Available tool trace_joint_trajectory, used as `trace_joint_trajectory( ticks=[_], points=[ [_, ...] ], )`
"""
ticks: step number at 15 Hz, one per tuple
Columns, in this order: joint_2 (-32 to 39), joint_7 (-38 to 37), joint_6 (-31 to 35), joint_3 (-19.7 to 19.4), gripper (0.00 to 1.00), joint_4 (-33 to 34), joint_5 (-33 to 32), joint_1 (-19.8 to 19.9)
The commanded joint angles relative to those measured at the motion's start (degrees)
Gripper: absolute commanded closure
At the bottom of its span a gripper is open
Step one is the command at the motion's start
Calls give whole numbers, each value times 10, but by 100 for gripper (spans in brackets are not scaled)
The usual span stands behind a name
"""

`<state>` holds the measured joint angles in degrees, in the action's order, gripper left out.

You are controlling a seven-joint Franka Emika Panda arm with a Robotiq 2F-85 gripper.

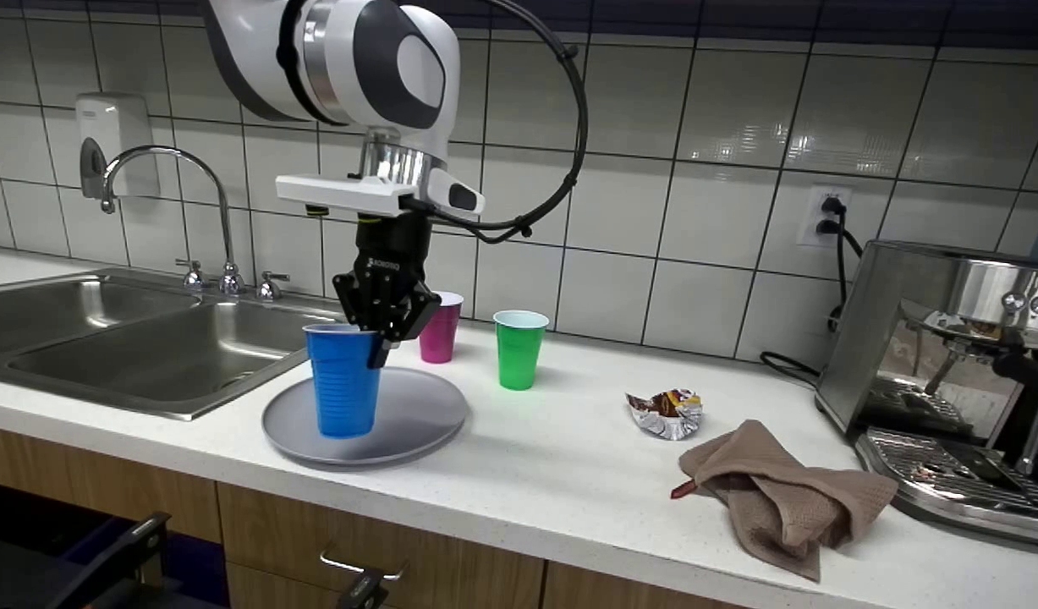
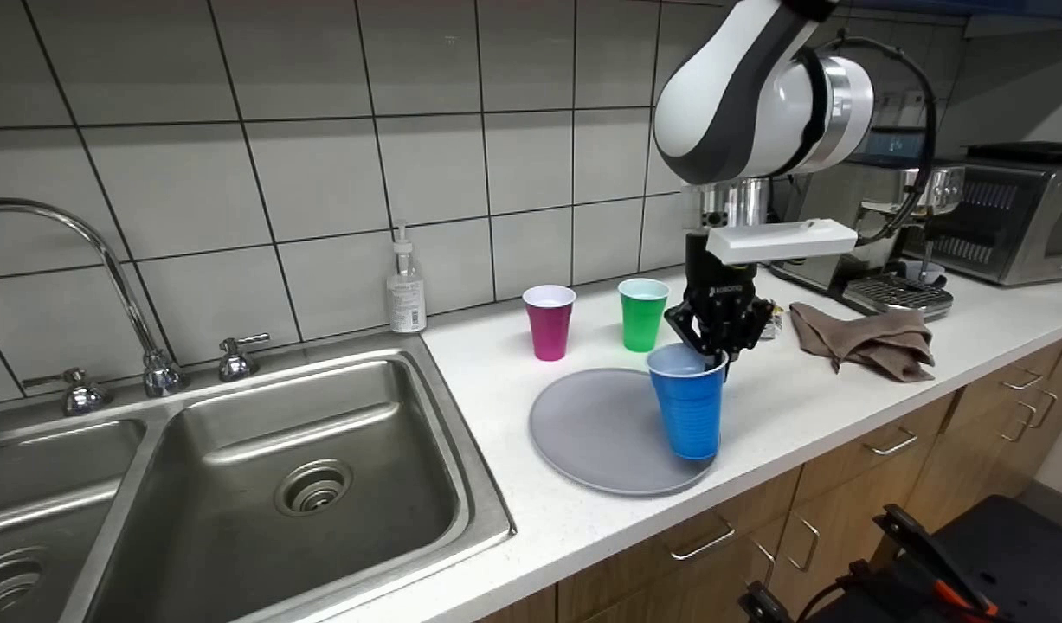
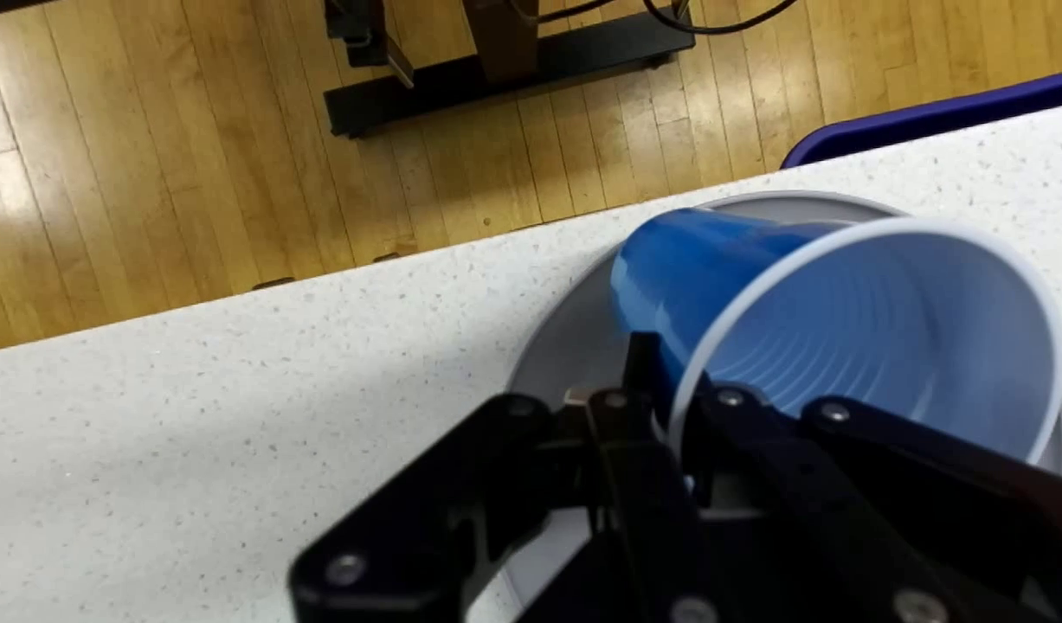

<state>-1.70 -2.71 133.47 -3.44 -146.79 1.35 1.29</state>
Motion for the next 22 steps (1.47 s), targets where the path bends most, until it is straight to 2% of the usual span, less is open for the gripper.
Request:
trace_joint_trajectory(
  ticks=[1, 11, 20, 21, 22],
  points=[
    [35, -1, 13, 7, 99, 19, 14, 1],
    [105, -7, 34, 9, 99, 62, 18, 0],
    [124, -11, 35, 11, 99, 81, 15, -1],
    [122, -10, 34, 11, 86, 81, 15, -1],
    [120, -9, 34, 11, 69, 80, 14, 0]
  ],
)
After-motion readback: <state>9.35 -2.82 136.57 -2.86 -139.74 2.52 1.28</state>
